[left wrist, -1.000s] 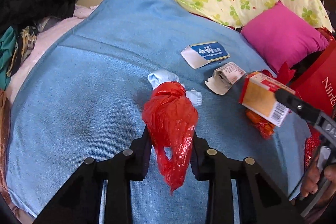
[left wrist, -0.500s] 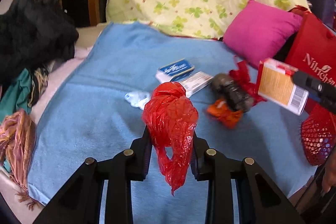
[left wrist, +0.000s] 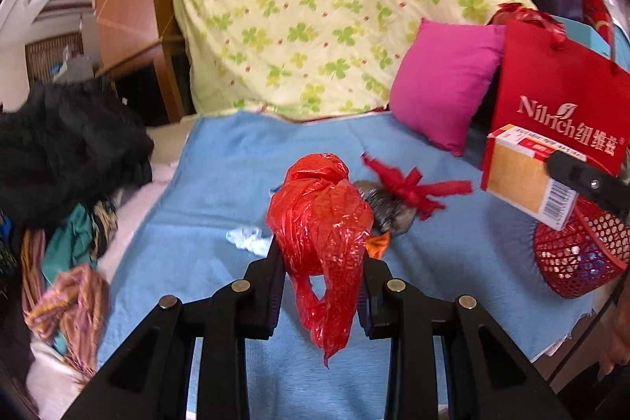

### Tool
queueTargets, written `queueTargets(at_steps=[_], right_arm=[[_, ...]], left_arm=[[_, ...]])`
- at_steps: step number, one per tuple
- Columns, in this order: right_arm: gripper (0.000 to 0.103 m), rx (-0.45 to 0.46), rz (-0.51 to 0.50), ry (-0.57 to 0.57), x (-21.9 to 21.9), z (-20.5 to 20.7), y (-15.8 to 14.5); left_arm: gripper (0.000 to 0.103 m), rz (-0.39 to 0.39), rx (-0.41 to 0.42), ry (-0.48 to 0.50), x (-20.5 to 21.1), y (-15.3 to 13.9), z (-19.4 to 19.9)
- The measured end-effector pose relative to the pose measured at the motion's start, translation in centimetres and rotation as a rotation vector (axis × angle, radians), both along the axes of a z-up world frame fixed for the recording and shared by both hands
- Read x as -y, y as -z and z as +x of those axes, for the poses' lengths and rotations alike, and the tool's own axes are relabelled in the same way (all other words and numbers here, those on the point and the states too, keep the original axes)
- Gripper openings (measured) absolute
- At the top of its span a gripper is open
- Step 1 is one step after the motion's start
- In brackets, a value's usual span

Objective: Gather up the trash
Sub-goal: 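Grasp the white-and-red medicine box with the right tool while the left tool holds the red bag, then carry both items over the red mesh basket and open both tools to drop them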

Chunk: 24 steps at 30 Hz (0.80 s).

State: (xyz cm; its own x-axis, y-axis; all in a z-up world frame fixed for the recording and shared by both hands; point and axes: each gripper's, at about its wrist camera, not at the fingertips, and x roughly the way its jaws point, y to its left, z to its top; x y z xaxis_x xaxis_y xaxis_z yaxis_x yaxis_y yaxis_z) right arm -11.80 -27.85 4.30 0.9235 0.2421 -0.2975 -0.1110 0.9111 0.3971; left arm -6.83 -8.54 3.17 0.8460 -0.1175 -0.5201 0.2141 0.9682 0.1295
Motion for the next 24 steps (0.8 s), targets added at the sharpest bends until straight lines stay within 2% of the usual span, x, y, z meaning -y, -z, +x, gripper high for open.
queueTargets(at_steps=[9, 24], right_arm=[[0.057, 0.075, -0.009, 0.028, 1.9, -3.1, -1.0], [0.057, 0.106, 0.027, 0.106, 6.3, -5.6, -0.9]], left_arm=[[0.032, 0.053, 0.068, 0.046, 3.3, -2.7, -2.9], [0.032, 0.12, 0.109, 0.1, 8.1, -3.6, -4.3]])
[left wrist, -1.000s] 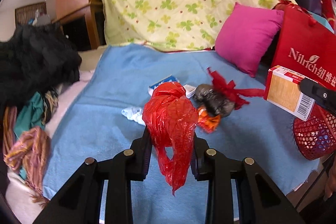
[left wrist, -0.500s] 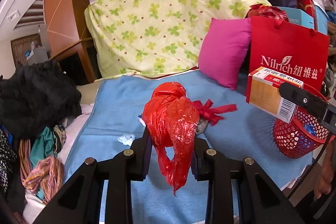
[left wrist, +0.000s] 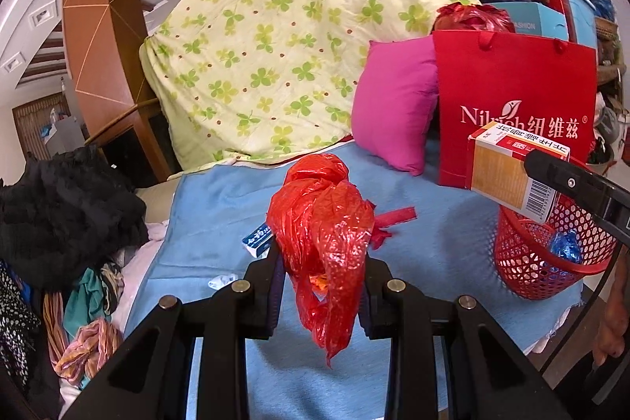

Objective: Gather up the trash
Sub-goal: 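Carry both items over the red mesh basket and open both tools to drop them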

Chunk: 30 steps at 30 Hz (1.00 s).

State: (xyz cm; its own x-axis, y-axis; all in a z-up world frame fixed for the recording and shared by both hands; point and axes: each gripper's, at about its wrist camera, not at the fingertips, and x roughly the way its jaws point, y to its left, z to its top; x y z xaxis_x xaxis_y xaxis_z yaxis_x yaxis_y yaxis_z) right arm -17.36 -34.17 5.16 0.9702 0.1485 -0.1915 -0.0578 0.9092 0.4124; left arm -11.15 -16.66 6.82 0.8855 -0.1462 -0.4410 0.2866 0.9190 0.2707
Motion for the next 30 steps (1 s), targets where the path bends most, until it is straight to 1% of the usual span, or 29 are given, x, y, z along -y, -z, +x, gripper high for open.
queueTargets(at_steps=[17, 30], right_arm=[[0.057, 0.017, 0.049, 0.043, 3.1, -1.6, 0.4], [0.057, 0.019, 0.083, 0.077, 4.9, -2.4, 0.7]], left_arm=[[0.033, 0.041, 0.013, 0.067, 3.8, -0.2, -0.6], [0.033, 0.061, 0.03, 0.089, 5.3, -0.7, -1.1]])
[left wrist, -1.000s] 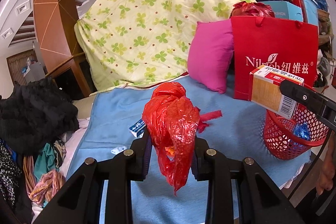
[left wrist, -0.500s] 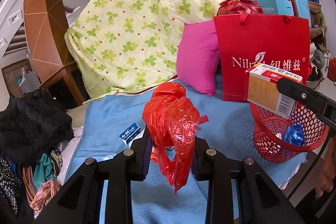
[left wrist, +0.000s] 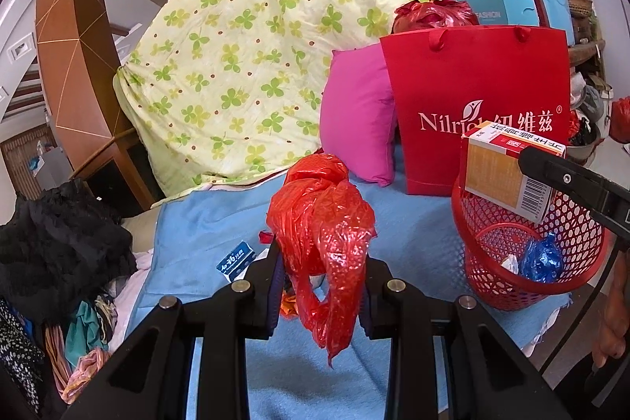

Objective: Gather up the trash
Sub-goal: 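Carry both items over the red mesh basket and open both tools to drop them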

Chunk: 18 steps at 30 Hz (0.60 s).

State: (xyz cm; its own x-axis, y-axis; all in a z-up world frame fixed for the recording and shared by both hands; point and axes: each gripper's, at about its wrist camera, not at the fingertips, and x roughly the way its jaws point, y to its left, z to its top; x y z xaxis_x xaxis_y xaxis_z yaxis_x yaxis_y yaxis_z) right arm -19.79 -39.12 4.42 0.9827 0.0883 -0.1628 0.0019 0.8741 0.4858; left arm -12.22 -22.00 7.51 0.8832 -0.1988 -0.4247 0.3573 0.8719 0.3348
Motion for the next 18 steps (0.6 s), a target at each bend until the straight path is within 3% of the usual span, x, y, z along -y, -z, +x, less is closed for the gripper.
queueTargets(at_steps=[18], right_arm=[[0.057, 0.009, 0.061, 0.049, 2.7, -1.2, 0.6]], left_arm=[[0.033, 0.019, 0.034, 0.063, 3.2, -1.0, -1.3]])
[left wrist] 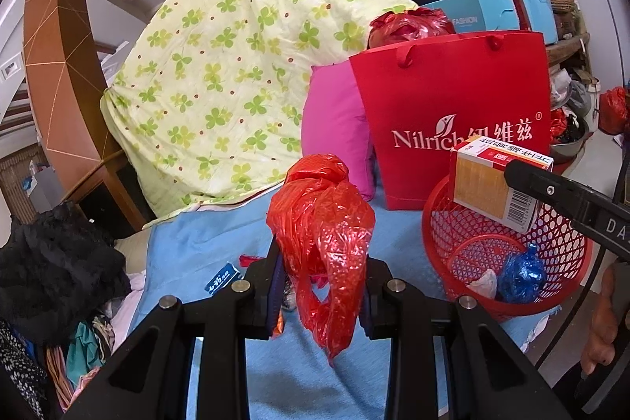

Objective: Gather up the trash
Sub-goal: 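Carry both items over the red mesh basket and open both tools to drop them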

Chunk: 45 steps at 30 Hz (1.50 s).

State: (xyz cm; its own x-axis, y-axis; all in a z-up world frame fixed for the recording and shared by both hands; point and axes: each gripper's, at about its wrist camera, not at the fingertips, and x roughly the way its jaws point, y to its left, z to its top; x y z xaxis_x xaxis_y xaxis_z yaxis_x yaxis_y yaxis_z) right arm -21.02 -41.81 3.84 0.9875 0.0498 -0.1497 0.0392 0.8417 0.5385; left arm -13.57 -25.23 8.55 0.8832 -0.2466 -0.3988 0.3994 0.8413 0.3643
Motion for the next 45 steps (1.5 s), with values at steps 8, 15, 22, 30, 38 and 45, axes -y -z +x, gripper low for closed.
queueTargets(at_steps=[8, 15, 22, 30, 38, 45], right_arm=[[0.057, -0.001, 0.024, 0.02, 1.2, -0.4, 0.3], [0.057, -0.004, 0.059, 0.044, 2.5, -0.9, 0.8], [0.057, -0.019, 0.102, 0.075, 4.4, -1.4, 1.4], [0.057, -0.053, 0.182, 0.12, 6.7, -1.9, 2.6], [0.057, -0.078, 0.265, 0.143, 8.5, -2.2, 3.8], [0.057, -0.101, 0.335, 0.145, 9.4, -2.0, 4.7]], left_arm=[[0.033, 0.003, 0.007, 0.032, 1.2, -0.3, -0.5], [0.033, 0.005, 0.005, 0.06, 2.5, -0.1, -0.9], [0.033, 0.01, -0.002, 0.094, 4.0, 0.2, -1.2], [0.033, 0.019, -0.02, 0.133, 6.1, 0.9, -1.3], [0.033, 0.03, -0.054, 0.172, 8.2, 2.0, -1.2], [0.035, 0.016, -0.118, 0.22, 9.6, 3.6, -0.7]])
